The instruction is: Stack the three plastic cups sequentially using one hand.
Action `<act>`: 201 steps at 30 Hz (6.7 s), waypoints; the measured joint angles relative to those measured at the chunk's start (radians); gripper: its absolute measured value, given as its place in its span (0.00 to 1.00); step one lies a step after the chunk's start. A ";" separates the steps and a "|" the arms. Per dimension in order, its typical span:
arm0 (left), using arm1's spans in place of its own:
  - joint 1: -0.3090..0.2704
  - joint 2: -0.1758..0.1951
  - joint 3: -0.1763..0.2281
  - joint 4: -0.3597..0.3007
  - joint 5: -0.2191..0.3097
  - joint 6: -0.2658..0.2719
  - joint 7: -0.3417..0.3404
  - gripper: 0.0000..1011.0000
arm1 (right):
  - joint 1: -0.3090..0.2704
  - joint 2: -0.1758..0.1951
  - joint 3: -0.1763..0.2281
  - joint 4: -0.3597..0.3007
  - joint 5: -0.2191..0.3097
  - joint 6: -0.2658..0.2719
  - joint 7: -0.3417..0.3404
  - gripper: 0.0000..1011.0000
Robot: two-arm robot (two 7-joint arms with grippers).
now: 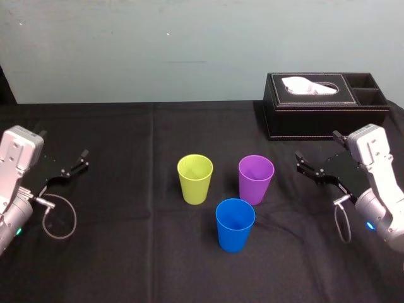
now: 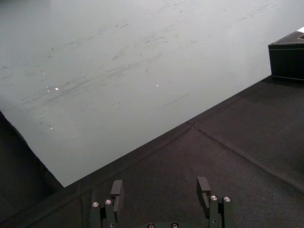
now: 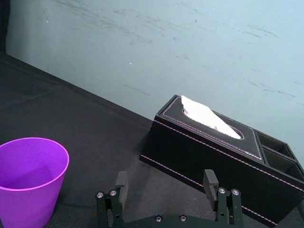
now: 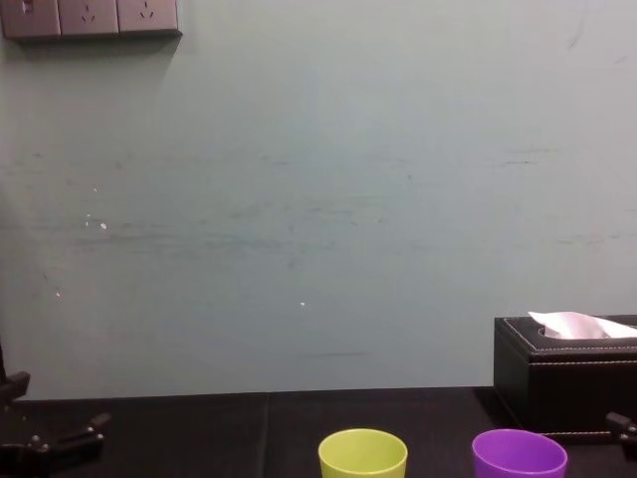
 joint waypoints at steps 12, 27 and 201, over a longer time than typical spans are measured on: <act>0.000 0.000 0.000 0.000 0.000 0.000 0.000 1.00 | 0.000 0.000 0.000 0.000 0.000 0.000 0.000 0.99; 0.000 0.000 0.000 0.000 0.000 0.000 0.000 1.00 | 0.000 0.000 0.000 0.000 0.000 0.000 0.000 0.99; 0.000 0.000 0.000 0.000 0.000 0.000 0.000 1.00 | -0.244 0.027 0.089 -0.263 0.167 0.128 0.564 0.99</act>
